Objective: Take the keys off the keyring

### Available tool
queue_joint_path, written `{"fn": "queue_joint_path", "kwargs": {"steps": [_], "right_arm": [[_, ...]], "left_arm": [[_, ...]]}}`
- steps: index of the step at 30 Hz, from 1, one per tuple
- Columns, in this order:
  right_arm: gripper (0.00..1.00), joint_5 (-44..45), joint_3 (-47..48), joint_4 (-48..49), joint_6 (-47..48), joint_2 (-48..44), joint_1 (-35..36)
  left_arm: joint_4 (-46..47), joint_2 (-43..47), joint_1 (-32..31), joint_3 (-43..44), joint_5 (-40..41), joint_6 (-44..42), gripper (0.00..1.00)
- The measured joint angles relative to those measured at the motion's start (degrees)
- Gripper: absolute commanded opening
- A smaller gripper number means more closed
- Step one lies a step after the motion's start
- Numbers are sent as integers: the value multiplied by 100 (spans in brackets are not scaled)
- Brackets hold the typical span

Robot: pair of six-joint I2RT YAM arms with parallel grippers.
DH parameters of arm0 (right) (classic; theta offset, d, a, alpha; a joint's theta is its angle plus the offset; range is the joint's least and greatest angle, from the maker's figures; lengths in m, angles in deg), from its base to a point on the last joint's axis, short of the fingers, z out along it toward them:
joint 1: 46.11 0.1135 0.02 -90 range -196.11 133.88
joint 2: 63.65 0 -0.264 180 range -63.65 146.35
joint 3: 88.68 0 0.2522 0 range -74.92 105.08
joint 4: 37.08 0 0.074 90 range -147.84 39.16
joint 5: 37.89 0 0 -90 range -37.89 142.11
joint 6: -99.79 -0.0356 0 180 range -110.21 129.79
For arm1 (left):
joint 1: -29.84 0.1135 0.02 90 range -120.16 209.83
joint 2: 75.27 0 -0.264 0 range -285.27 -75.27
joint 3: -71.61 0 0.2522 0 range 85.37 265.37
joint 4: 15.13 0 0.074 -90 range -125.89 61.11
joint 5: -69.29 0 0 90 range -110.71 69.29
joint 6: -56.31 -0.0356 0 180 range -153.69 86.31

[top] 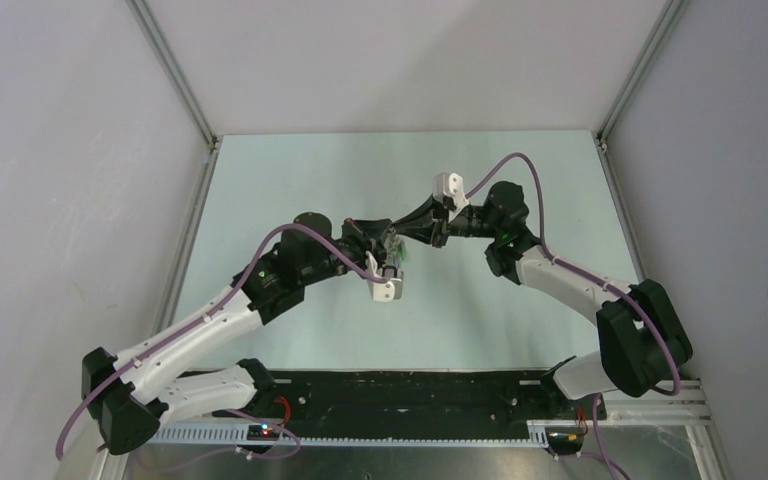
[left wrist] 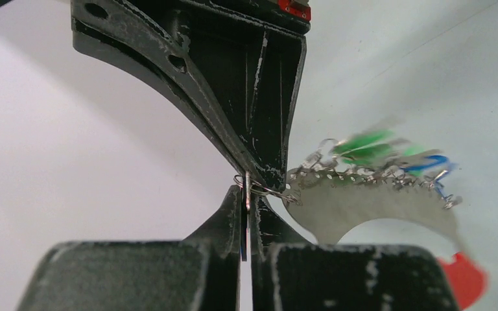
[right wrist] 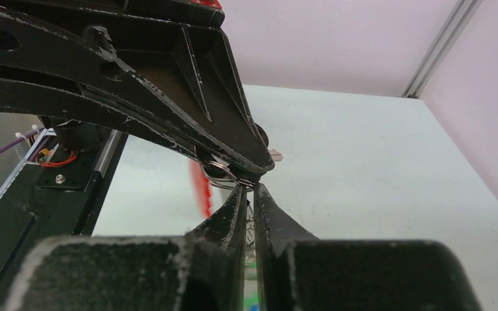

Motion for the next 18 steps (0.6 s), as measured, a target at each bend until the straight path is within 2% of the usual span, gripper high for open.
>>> {"fn": "queue_joint_path", "kwargs": {"steps": [6,18], "right_arm": [[0,-20,13,-4,-4,-9,-42],[0,-391,20,518,-1095,-26,-313]], "left_arm": [[2,0,-13,26,55,0,0],[186,0,17,57,304,20,0]]}}
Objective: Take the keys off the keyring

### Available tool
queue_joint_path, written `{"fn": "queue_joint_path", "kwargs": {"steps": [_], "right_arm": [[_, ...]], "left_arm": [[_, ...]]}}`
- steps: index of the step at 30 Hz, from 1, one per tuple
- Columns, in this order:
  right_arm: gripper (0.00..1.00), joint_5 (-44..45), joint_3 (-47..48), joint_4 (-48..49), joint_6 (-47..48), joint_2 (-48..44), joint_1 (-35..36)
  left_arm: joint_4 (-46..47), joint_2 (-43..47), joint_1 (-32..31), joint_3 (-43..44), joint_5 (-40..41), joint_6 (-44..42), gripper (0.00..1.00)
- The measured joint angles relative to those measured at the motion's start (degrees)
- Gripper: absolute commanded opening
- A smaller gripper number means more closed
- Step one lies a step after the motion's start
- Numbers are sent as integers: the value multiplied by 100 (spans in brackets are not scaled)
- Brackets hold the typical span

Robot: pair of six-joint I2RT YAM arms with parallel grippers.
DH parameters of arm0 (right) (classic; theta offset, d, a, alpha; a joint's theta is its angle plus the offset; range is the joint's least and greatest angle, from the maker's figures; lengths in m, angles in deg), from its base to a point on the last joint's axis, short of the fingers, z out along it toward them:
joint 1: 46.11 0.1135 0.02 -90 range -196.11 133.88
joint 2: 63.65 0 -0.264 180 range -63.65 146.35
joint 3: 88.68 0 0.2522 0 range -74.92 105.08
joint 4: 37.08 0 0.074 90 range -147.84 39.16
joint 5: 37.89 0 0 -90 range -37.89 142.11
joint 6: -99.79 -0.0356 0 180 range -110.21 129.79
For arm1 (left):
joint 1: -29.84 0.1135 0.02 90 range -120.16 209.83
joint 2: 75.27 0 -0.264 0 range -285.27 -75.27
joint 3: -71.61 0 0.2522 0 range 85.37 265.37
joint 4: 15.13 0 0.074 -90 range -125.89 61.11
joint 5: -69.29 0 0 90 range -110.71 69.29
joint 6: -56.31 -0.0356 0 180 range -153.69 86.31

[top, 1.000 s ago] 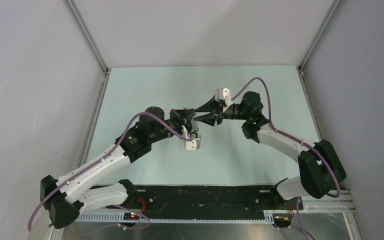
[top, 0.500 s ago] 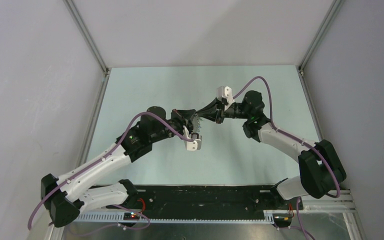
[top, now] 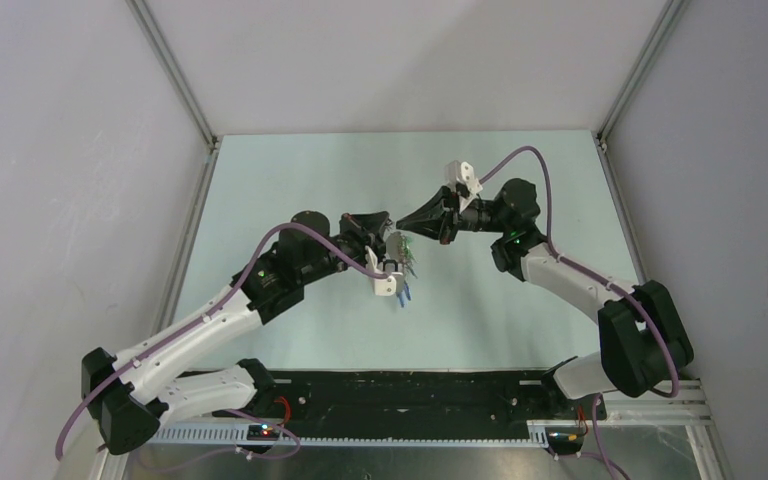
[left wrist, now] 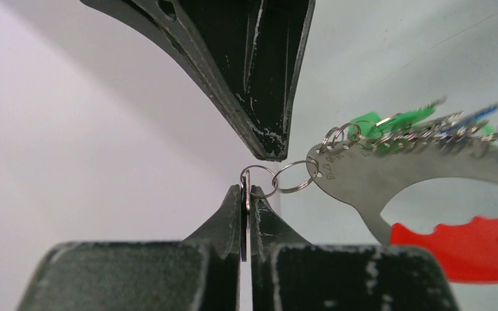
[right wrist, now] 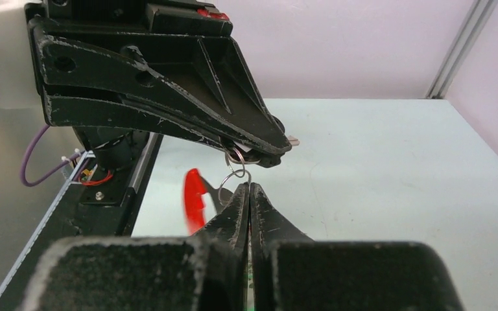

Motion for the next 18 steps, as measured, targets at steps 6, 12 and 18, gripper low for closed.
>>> {"fn": "queue_joint_path", "kwargs": {"steps": [6,12,18], "right_arm": [[10,33,107,-24,-321,-37,-42],[24,55,310,-568,90,-221,-46],[37,125,310,-1027,612,-267,44]], "left_arm": [[0,0,13,0,2,-2,0],[0,0,15,0,-4,-2,0],[0,7,17,0,-35,-15,0]]}}
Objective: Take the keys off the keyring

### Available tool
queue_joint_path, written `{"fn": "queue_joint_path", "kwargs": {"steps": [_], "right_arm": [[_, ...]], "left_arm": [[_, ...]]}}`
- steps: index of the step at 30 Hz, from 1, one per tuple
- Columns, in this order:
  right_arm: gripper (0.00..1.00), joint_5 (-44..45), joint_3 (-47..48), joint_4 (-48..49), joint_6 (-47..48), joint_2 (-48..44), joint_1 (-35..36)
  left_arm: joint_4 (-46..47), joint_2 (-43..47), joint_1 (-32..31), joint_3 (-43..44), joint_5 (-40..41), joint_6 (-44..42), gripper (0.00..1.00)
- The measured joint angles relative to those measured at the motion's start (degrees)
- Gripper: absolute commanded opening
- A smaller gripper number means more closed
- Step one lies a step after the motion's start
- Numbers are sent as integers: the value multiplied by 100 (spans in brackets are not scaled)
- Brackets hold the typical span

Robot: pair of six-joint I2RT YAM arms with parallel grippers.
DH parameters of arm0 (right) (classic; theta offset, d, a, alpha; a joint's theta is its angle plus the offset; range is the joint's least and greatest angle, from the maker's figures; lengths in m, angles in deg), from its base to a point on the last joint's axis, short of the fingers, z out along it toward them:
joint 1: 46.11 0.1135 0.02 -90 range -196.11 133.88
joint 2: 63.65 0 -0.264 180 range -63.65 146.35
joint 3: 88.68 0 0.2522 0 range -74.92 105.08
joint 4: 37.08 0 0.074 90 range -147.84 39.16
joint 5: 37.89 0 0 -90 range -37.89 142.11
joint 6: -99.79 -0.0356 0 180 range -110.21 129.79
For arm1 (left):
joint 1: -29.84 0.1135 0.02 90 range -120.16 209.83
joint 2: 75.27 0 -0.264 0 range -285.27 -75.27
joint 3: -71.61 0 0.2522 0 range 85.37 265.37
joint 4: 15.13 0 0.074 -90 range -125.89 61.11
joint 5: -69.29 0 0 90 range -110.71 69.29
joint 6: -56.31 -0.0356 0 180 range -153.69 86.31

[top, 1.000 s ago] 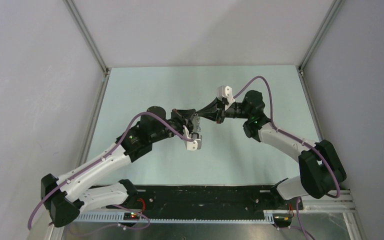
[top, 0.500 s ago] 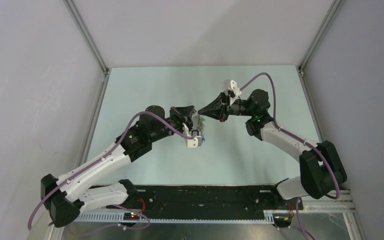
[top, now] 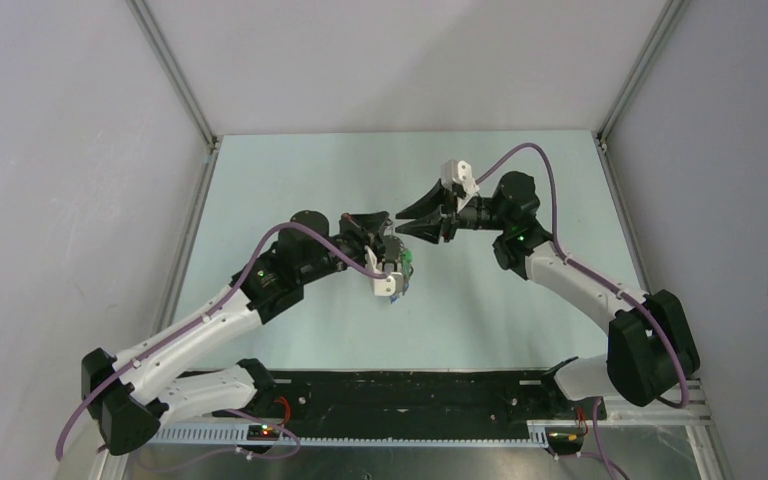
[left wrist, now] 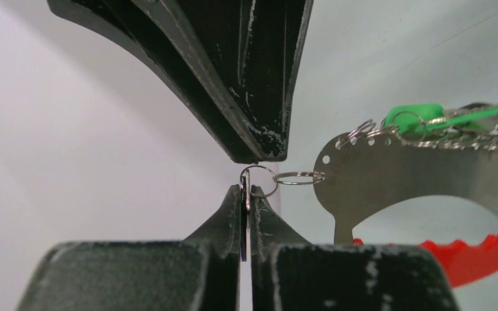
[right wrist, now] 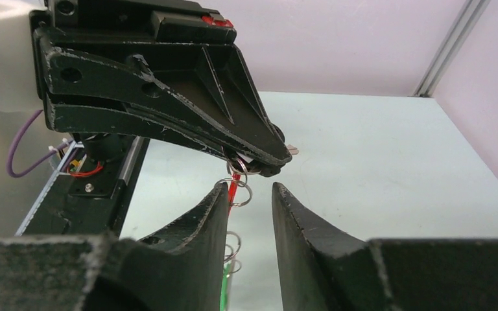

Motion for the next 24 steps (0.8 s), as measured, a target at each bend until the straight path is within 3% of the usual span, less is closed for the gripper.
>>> {"fn": "queue_joint_path", "kwargs": {"steps": [10,20,24], "right_arm": [[47,17,0,-225,389,0,177],[45,-42,0,-393,682,0,337],[39,-44,0,-404,688,0,345]], "left_arm": [[-9,66,-7,0,-81,-107,0],[-72,72,-68,48,-103,-199,0],[-83,72,-122,87,-131,-199,0]]}}
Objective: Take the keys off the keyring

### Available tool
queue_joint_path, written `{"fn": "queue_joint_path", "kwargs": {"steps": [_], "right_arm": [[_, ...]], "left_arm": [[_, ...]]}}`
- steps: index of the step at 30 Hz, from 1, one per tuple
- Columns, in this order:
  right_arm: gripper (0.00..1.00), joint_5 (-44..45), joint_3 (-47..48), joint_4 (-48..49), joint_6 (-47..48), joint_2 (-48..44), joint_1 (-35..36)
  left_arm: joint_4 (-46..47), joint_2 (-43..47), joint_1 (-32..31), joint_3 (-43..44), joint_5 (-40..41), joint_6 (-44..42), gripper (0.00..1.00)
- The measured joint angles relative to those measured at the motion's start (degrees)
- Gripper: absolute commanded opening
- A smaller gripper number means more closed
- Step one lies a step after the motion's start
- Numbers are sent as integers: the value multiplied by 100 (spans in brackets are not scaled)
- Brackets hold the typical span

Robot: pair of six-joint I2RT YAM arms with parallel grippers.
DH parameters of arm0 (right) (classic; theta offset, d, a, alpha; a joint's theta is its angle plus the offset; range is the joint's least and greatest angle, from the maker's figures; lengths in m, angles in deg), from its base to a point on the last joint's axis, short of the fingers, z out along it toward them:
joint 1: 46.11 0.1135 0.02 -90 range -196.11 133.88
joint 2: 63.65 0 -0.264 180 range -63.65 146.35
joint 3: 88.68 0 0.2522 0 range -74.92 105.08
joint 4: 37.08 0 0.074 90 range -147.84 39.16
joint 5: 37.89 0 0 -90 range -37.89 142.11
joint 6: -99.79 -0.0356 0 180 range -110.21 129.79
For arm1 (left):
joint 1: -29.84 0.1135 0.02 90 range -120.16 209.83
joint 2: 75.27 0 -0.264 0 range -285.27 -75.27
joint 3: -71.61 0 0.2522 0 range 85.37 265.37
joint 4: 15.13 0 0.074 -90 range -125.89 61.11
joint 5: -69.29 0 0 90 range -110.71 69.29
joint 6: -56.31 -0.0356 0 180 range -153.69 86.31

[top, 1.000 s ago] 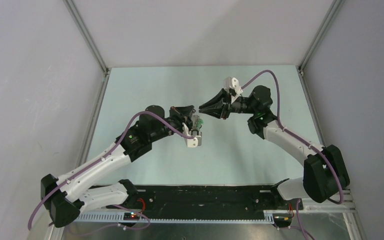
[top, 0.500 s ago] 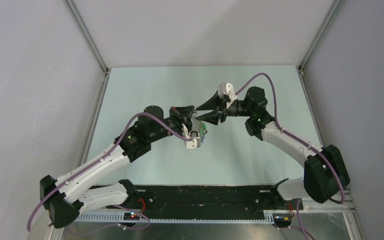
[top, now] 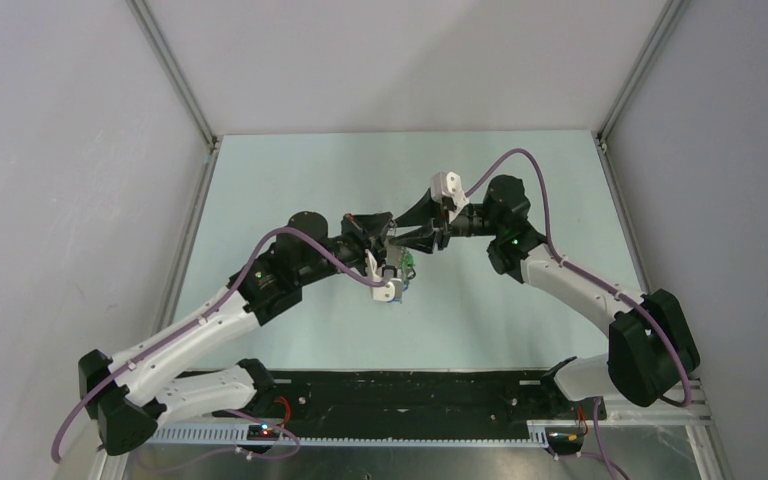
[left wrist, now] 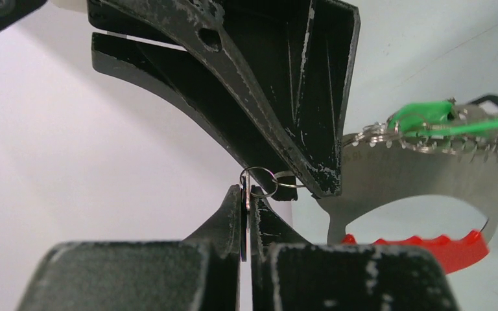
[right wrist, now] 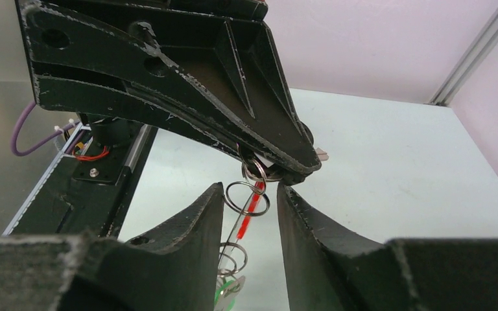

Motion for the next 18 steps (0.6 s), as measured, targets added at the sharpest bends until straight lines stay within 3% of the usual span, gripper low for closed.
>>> {"fn": "queue_joint_path", "kwargs": {"steps": [4,18], "right_arm": [[31,-50,0,-20,0,0,0],[26,-511,0,-48,-98,0,-144]], "left_arm": [[-9,0,-28,15,-4,0,0],[-15,0,-35,15,61,-2,0]]}}
